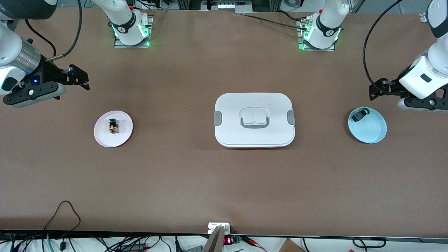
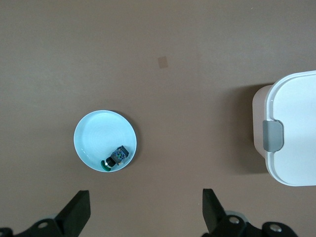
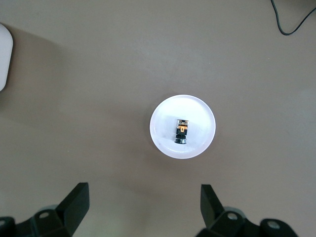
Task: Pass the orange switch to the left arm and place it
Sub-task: 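Move the right gripper down over the orange switch on the white plate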
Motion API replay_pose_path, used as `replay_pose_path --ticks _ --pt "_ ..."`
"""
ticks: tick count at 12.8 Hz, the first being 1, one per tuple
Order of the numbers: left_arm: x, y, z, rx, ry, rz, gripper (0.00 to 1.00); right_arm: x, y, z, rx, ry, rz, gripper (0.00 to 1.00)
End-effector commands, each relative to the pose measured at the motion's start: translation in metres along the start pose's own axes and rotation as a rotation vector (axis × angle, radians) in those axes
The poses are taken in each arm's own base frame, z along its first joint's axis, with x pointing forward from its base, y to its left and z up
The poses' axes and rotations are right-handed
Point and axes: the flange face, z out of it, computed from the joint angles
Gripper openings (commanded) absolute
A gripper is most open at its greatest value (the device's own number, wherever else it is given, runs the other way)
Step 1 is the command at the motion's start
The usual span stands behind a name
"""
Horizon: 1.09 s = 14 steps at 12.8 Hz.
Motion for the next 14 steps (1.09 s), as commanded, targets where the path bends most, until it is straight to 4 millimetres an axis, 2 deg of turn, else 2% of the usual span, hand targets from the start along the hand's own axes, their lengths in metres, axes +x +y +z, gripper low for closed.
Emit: replay_pose_path --ticks 1,4,6,8,10,13,14 --pt "0.003 -0.002 -0.005 -0.016 -0.006 -0.006 1.00 0.002 0.002 -0.004 0.005 -0.005 -0.009 1.00" --pt "0.003 -0.002 -0.005 -0.016 -0.006 -0.006 1.00 0.003 0.004 0.000 0.006 -0.011 -0.012 1.00" --pt "0.003 -0.002 -0.005 -0.016 -0.006 -0.006 1.00 0.003 0.005 0.012 0.022 -0.038 -0.010 1.00" --pt "0.003 -0.002 -0.005 -0.016 -0.006 -0.006 1.00 -0.002 -0.002 0.030 0.050 -0.134 -0.127 1.00" --pt "0.003 -0.001 -0.005 -0.016 -0.006 -0.007 1.00 0.006 0.006 0.059 0.089 -0.169 -0.341 1.00" --pt "0.003 -0.001 -0.005 -0.016 -0.006 -0.007 1.00 0.019 0.015 0.101 0.110 -0.212 -0.547 1.00" --pt "0.003 -0.001 -0.005 -0.016 -0.006 -0.007 1.00 0.023 0.016 0.121 0.114 -0.226 -0.663 1.00"
